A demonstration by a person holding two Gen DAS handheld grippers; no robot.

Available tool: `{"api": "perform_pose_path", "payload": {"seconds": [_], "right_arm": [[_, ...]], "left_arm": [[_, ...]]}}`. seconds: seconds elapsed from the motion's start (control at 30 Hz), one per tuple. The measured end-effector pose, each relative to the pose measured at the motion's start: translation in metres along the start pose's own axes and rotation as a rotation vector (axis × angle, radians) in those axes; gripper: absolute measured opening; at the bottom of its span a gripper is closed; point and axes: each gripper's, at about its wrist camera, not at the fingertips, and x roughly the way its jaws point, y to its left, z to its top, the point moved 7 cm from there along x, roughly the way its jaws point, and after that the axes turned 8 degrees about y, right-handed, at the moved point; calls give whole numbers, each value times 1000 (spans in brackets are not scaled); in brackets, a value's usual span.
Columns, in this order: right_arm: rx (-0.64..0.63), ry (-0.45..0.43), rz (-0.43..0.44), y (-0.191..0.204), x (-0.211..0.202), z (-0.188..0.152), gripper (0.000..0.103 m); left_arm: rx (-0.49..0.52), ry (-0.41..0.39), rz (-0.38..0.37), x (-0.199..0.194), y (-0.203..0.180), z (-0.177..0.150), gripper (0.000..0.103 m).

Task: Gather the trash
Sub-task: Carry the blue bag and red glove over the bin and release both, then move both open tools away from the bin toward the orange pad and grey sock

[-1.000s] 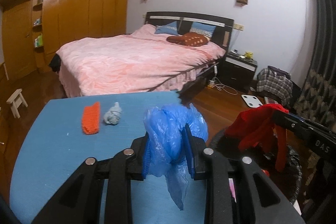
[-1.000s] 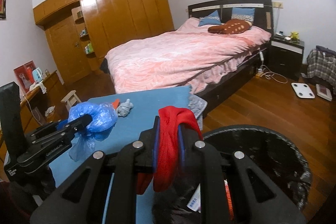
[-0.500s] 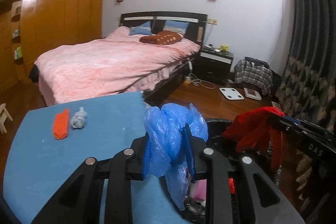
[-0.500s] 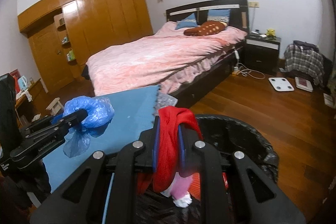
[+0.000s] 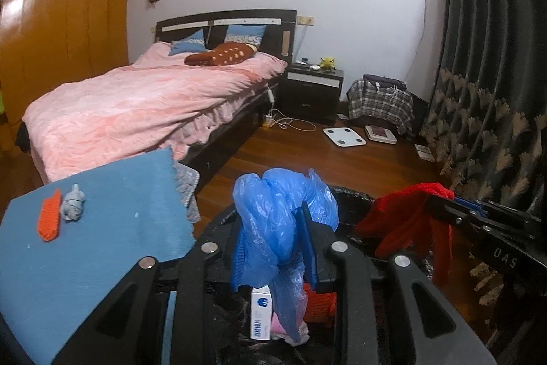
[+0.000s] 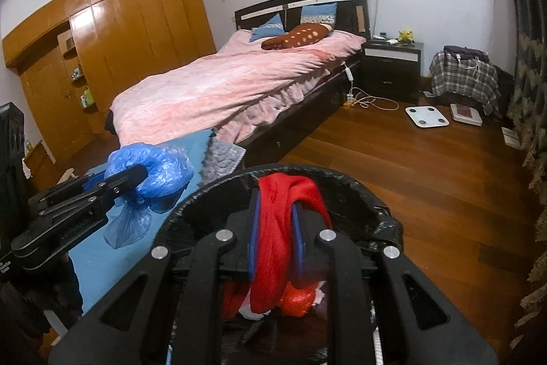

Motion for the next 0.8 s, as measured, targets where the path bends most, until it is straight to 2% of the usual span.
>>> {"api": "perform_pose_path", "payload": {"seconds": [0.17,0.2,0.23,0.3,0.37,0.5,0.6,0.73,0.8], "right_arm": [[5,39,-16,-11,14,-7,21],[3,51,-24,-12,17,-9,30],[4,65,-33,-16,21,-11,45],[11,90,-43,-20,27,-17,54],[13,97,-50,-21,29,-20,56],[5,79,-70,-20,26,-19,71],[-16,42,-93,-15,20,-14,90],[-29,9,-66,-1,16,-3,95],[-33,-2,-51,8,16,3,96]], "left_arm": [[2,32,-35,14,-4,-2,31],[-2,43,-50,17,-5,-3,39],[-9,50,-59,18,-4,-3,50],[-29,50,-68,17,-1,-4,60],[-36,50,-62,17,3,-5,61],[-54,40,-25,12,19,-7,70],[-65,21,16,4,36,-8,77],[-84,-3,84,-10,62,-7,89],[-107,-19,117,-20,81,-8,92]]}}
